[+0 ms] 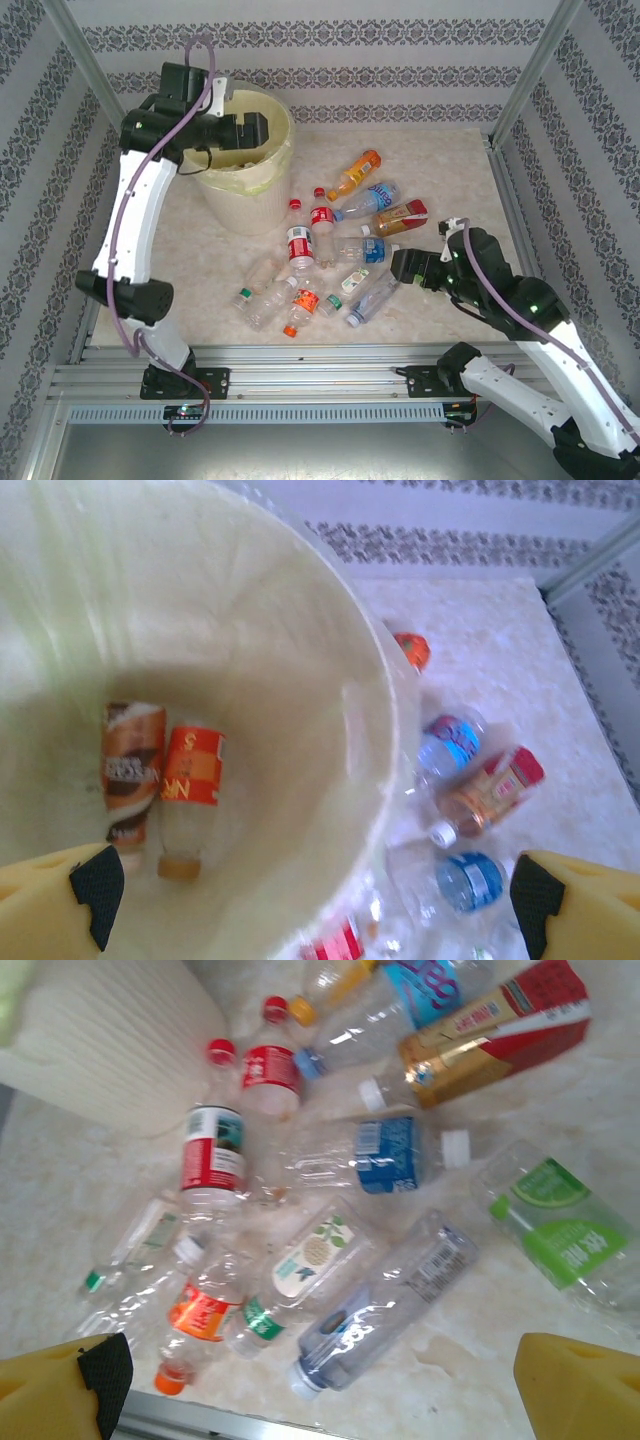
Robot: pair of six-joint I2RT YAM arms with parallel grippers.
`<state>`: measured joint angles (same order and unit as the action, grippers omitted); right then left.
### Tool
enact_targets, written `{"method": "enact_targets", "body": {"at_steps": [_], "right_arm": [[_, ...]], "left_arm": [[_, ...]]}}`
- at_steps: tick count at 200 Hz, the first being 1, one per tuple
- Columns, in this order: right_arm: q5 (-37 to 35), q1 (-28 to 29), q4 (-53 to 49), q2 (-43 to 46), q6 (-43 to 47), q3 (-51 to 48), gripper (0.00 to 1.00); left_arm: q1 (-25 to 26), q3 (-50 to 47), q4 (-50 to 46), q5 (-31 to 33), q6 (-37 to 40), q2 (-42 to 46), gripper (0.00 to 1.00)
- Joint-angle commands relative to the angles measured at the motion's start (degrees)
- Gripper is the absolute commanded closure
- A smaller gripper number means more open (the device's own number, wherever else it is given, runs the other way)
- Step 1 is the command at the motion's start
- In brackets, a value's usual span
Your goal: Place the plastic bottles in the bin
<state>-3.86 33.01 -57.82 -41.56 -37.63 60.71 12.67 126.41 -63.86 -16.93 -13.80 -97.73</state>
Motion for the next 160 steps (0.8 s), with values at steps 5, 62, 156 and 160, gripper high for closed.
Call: {"method": "enact_targets", "body": {"at_steps": [5,62,156,160], "right_arm": [[1.5,-4.8,-1.9,-1.9,-1.1,-3.2,0.02],[5.9,-16.4,-0.9,-5.8,1.9,-8.6,0.02],[1.7,-23.8,4.0,-15.9,6.0,-11.6,0.02],[1.3,-24.0,4.2,-16.5,6.4,-11.4,0.02]], "left_arm": [[2.3,-14.5,6.8,-4.4,0.0,10.9,0.0],[8.1,-45.7,19.4,-8.9,-5.9,33.0,0.0],[24.5,-74.6,45.0,-10.9,-19.9,47.0,0.0],[25.0,-74.9,45.8,-10.7,-20.0,46.6,0.0]]}}
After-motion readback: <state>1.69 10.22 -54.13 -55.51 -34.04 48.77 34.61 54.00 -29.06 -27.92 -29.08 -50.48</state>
